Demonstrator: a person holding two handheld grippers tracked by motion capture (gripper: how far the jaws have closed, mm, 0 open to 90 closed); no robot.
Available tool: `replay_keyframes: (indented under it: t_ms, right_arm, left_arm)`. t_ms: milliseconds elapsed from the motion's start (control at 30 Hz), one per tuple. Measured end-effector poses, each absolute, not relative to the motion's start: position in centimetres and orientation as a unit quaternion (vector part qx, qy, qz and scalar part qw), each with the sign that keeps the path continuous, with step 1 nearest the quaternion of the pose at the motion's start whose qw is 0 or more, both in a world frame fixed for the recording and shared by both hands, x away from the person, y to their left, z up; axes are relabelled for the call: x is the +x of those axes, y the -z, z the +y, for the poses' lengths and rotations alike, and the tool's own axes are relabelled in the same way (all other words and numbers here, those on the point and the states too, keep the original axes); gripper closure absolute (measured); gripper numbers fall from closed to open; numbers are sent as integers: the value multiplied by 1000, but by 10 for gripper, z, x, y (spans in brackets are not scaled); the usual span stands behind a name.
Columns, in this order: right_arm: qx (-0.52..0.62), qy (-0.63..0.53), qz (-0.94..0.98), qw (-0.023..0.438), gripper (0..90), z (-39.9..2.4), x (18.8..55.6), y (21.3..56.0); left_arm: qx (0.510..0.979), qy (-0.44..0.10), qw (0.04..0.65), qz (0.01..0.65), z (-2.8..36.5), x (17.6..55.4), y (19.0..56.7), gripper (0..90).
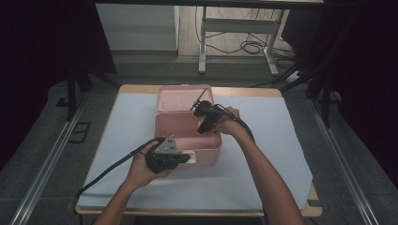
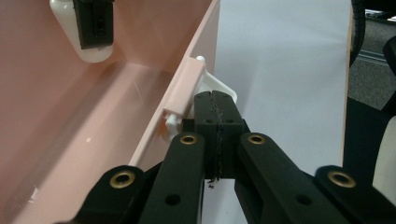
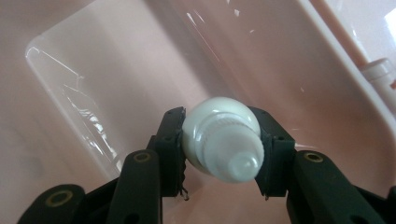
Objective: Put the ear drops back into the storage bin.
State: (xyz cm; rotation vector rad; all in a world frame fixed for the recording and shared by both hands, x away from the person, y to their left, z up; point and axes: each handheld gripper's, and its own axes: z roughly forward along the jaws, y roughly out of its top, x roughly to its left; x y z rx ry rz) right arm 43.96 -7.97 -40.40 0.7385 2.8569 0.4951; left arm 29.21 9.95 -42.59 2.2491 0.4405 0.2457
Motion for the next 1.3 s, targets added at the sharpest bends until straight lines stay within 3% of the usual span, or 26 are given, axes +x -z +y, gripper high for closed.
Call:
replay_keyframes:
  t_ms: [1300]
  right_arm:
    - [248,-153,954,70,595,-69,445,418]
  left_arm:
    - [892,-97,407,174,100,292,426,900]
